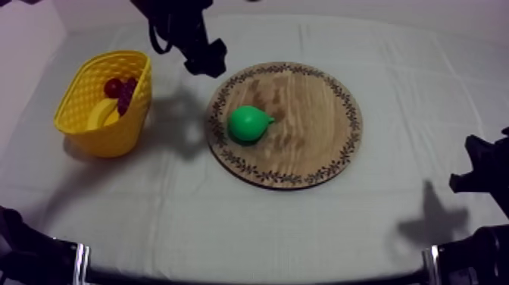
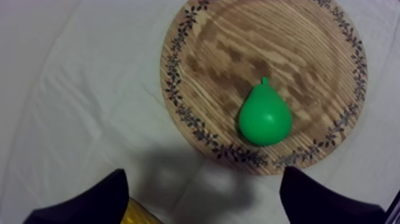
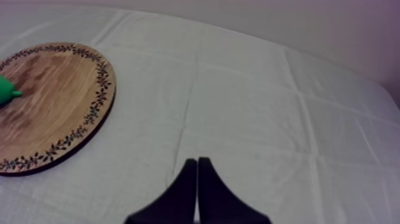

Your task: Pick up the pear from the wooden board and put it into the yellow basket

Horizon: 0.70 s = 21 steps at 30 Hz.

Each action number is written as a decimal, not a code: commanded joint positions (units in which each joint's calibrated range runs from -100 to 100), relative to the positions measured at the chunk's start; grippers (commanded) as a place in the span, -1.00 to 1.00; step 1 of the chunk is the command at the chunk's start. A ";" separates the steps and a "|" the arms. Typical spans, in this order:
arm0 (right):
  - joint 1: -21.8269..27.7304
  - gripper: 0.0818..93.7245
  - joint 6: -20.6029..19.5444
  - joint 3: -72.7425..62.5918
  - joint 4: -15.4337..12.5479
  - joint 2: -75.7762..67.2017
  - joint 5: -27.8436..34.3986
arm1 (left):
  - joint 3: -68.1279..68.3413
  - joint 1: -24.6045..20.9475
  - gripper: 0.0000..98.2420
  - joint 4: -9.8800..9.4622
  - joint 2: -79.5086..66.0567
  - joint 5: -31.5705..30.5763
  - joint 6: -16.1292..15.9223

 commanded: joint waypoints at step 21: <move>0.01 -0.99 0.01 0.05 0.02 -0.05 0.01 | 5.91 1.34 0.93 2.57 7.42 -6.36 -1.53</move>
